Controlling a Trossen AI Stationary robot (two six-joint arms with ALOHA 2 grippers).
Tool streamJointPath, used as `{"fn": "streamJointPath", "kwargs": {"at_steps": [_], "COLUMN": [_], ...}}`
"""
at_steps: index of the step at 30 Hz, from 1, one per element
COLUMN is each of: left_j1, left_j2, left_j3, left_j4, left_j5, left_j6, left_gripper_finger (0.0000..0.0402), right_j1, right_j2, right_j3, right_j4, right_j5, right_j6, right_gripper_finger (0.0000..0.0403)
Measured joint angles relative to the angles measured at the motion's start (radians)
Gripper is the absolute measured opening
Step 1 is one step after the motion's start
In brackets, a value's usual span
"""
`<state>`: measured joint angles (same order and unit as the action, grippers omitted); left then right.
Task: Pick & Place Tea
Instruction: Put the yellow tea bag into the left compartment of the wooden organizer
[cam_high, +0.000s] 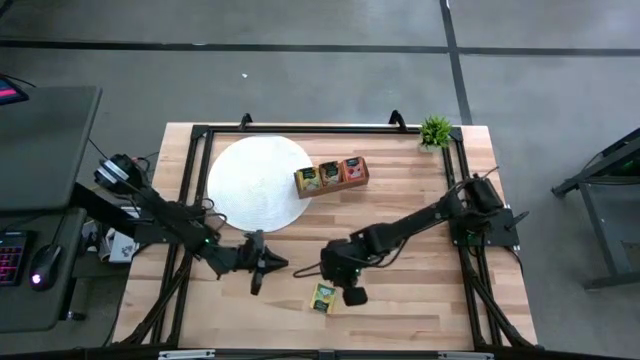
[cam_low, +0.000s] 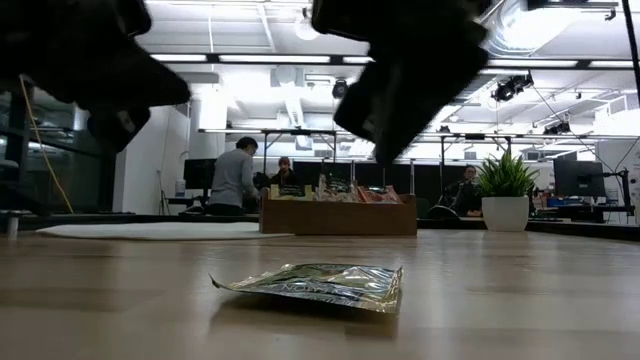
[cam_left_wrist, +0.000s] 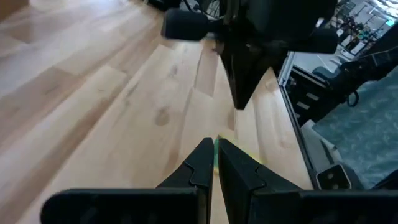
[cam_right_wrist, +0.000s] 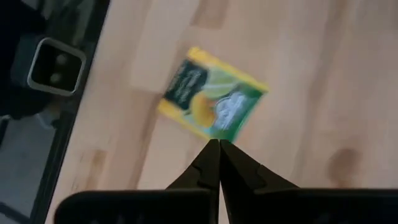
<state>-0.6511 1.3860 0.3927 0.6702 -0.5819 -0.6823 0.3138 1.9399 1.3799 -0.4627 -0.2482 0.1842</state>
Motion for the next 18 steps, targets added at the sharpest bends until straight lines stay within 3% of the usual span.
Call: {"fn": "streamJointPath", "kwargs": {"at_steps": [5,10,14,18], "left_j1": [0.002,0.002,0.002,0.002], "left_j2": [0.111,0.215,0.272,0.324], "left_j3": [0.135,0.271,0.350,0.408], "left_j4": [-0.033,-0.170,-0.320,-0.367], "left_j5": [0.000,-0.004,0.006,0.056], "left_j6": [-0.014,-0.076,-0.192,-0.259], "left_gripper_finger": [0.0021,0.0021,0.0021,0.0021], "right_j1": [0.040,0.060,0.056,0.046], "right_j2": [-0.005,-0.005,-0.005,-0.005], "right_j3": [-0.082,-0.141,-0.167,-0.182], "right_j4": [0.093,0.190,0.255,0.352], "right_j5": [-0.038,-0.048,-0.020,0.021], "right_j6": [-0.037,-0.087,-0.121,-0.141], "right_gripper_finger": [0.0001,0.0001,0.0001,0.0000]}}
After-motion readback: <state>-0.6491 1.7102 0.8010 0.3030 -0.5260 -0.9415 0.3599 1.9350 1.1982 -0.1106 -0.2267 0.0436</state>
